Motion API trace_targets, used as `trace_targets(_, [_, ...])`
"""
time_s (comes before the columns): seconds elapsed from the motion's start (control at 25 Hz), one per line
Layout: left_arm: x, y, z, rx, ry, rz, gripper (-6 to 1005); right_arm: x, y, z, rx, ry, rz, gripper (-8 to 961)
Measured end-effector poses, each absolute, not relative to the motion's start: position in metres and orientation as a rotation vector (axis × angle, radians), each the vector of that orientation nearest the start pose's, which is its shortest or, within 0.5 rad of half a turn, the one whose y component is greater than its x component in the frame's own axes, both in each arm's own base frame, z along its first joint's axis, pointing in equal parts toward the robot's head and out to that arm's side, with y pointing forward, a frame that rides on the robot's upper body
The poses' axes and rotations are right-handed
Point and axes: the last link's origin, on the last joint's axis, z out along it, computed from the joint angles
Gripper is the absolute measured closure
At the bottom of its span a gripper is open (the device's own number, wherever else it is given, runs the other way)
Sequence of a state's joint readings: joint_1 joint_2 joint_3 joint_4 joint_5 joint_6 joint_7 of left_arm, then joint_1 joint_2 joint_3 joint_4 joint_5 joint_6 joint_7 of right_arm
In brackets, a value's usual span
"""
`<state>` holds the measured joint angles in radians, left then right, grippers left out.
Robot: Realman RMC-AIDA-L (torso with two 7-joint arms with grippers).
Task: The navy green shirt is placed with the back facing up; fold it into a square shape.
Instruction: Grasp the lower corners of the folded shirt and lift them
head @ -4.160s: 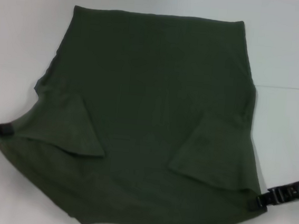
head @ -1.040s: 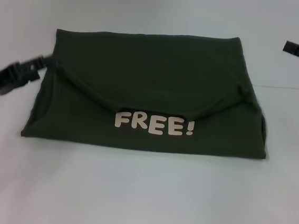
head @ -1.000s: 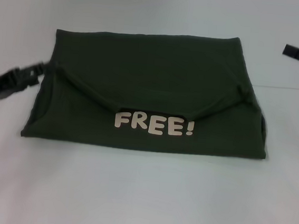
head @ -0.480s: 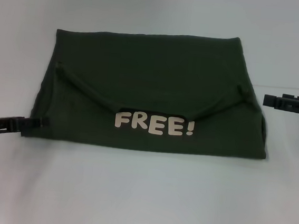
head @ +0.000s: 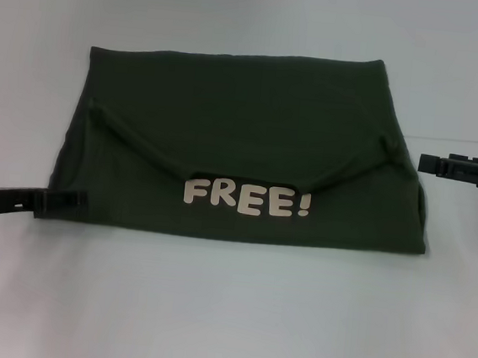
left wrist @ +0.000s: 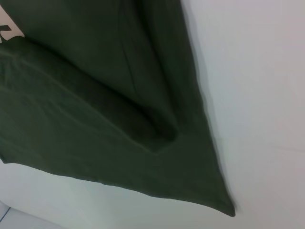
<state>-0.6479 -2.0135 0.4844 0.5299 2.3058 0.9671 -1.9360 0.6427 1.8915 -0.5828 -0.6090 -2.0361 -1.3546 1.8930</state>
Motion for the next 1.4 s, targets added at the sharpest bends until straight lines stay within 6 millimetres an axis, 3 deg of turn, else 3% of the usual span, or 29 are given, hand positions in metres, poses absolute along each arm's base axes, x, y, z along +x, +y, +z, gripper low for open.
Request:
trace_targets(0.88, [-0.335, 0.395, 0.025, -2.048, -1.383, -0.308, 121, 0.282, 0.402, 0.088, -2.309, 1.165, 0.650, 34])
trace_targets(1.4, [-0.335, 0.398, 0.028, -2.040, -1.368, -0.300, 358, 0.283, 0.401, 0.086, -2.310, 1.180, 0.652, 39])
